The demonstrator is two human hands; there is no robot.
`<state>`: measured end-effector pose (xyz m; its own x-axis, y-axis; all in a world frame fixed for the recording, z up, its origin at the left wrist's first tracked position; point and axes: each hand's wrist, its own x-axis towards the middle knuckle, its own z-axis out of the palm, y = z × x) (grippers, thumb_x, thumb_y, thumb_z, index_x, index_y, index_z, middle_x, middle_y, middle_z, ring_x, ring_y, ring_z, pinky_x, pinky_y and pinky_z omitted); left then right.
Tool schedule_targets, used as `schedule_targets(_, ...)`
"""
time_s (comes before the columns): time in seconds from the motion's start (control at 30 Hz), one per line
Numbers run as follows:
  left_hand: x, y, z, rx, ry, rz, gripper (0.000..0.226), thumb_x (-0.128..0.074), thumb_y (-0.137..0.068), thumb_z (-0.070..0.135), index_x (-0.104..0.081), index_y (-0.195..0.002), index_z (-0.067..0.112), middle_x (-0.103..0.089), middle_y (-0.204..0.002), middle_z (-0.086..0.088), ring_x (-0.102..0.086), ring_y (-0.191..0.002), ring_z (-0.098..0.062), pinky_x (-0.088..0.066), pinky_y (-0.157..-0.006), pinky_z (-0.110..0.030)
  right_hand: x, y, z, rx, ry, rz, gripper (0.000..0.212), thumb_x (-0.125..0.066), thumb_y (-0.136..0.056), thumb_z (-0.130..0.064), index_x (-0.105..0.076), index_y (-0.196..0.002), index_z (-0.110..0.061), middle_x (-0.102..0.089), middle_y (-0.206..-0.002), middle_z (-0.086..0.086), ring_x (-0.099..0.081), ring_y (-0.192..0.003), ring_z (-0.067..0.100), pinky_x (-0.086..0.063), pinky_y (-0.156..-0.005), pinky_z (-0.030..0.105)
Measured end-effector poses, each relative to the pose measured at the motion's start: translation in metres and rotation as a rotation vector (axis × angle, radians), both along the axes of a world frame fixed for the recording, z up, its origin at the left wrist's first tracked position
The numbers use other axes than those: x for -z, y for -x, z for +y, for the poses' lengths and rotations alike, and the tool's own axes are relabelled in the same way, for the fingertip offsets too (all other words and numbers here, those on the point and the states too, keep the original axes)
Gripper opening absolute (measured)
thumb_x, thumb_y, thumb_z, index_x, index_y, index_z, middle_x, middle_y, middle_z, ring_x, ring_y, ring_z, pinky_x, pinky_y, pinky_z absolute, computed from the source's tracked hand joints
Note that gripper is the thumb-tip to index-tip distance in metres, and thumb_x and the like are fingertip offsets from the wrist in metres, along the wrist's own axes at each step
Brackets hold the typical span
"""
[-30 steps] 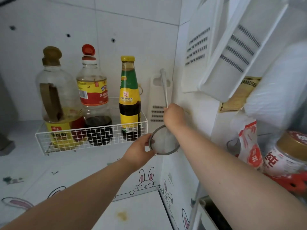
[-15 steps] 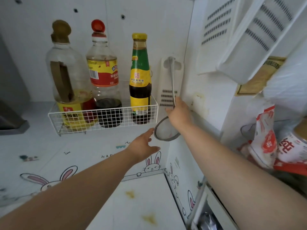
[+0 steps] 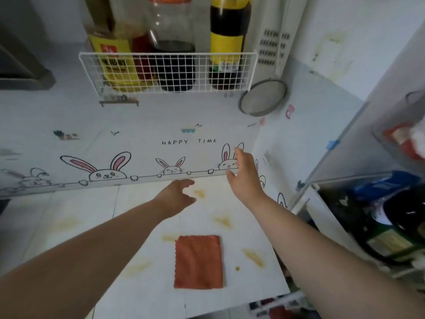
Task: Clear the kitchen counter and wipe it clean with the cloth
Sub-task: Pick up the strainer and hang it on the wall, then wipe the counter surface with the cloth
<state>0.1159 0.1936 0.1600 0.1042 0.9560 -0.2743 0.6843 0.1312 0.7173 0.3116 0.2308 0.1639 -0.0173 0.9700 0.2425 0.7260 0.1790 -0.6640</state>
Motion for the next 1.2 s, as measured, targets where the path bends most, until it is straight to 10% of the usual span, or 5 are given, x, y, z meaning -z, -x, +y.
schedule_targets(0.3, 0.094, 0.037, -0.047, -0.002, 0.154, 0.134, 0.058, -0.067, -0.082, 0.025, -0.044, -0.135, 0.021, -0.043, -0.138, 0.002, -0.052, -0.118, -0.015, -0.042, -0.088, -0.023, 0.105, 0.028, -0.05, -0.21, 0.31, -0.087, 0.054, -0.061, -0.089, -0.016, -0.041, -0.139, -0.009, -0.044, -0.133, 0.016, -0.046, -0.122, 0.03, -0.036, -0.106, 0.037)
schedule_targets(0.47, 0.139, 0.05, -0.071, 0.163, 0.222, 0.637, 0.087, -0.064, -0.076, 0.054, -0.018, -0.146, 0.027, -0.023, -0.152, 0.0, -0.028, -0.137, -0.022, -0.03, -0.107, -0.042, 0.16, 0.036, -0.086, -0.389, 0.448, -0.243, 0.043, -0.06, -0.09, -0.028, -0.054, -0.131, -0.015, -0.05, -0.137, 0.005, -0.043, -0.13, 0.024, -0.032, -0.11, 0.034)
schedule_targets(0.67, 0.173, 0.057, -0.083, 0.29, 0.273, 0.913, 0.123, -0.058, -0.066, 0.073, 0.017, -0.146, 0.017, 0.022, -0.156, -0.008, 0.016, -0.144, -0.027, 0.0, -0.115, -0.054, 0.209, 0.055, -0.126, -0.484, 0.437, -0.599, 0.059, -0.026, -0.093, -0.058, -0.016, -0.148, -0.041, 0.009, -0.161, -0.007, 0.015, -0.147, 0.024, 0.003, -0.118, 0.054)
schedule_targets(1.2, 0.195, 0.064, -0.075, 0.356, 0.259, 0.929, 0.137, -0.063, -0.056, 0.077, 0.011, -0.146, 0.004, 0.015, -0.156, -0.016, 0.006, -0.145, -0.03, 0.004, -0.116, -0.051, 0.245, 0.131, 0.003, -0.364, 0.386, -0.685, 0.055, -0.017, -0.095, -0.061, -0.005, -0.147, -0.049, 0.016, -0.159, -0.013, 0.018, -0.146, 0.02, 0.014, -0.112, 0.058)
